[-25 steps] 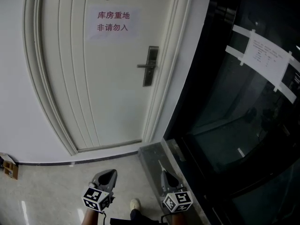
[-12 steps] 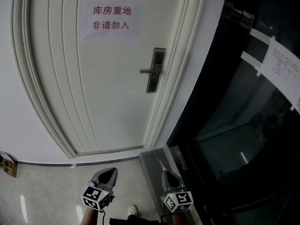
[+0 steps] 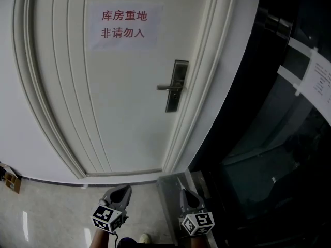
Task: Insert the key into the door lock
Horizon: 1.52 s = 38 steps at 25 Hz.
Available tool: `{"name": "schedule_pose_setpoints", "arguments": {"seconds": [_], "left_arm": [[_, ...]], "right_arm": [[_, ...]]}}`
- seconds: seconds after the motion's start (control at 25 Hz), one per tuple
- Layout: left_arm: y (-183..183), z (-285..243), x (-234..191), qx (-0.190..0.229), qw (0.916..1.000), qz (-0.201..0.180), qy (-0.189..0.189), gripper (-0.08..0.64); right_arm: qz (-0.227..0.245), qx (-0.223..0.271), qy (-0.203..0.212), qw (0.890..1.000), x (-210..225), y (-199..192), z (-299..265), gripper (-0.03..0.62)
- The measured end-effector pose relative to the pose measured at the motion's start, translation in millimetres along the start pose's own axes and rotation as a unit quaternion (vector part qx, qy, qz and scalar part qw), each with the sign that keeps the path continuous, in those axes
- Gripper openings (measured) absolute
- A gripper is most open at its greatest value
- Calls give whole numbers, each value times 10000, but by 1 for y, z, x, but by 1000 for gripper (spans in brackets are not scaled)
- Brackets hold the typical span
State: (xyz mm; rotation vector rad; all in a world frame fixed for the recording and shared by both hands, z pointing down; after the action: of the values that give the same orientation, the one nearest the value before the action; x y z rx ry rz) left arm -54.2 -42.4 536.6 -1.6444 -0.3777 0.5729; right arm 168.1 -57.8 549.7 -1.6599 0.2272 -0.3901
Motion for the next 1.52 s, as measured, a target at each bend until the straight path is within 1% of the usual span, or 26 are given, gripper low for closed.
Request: {"name": "schedule_pose_setpoints", "arguments": {"seconds": [0.24, 0.44, 0.6, 0.84, 1.12, 1.52], "left_arm": [[0, -16, -5, -81, 9999, -52, 59, 3], [6, -29, -14, -46, 9999, -72, 56, 3], [9, -43, -31, -47, 10000, -74, 15, 3], [16, -77, -60, -19, 9999, -108, -66, 3], [32, -114, -96, -50, 9999, -78, -146, 3], [44, -154, -128, -81, 9996, -34, -280, 3]], "right_arm": [[-88, 39, 26, 10000, 14, 2, -15, 11], [-120, 53, 21, 9999, 19, 3, -33, 11], [-103, 106, -27, 9999, 22, 7, -53, 11], [-97, 173, -110, 9997, 33, 14, -96, 11], [-62, 165, -181, 9997, 37, 32, -143, 11], [-66, 216, -320, 9992, 52, 48, -190, 11]]}}
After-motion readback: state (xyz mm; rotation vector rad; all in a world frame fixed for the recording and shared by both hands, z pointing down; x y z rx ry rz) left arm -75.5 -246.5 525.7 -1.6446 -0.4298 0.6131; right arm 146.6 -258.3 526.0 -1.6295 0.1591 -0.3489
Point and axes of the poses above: the fingertips, and each gripper's own axes: z backward along the fingers, x to its right, y out of its top, the point moved 1 cm from there along z, backward along the fingers, and after that the axes turned 4 degrees about -y, right-handed, at the moved point
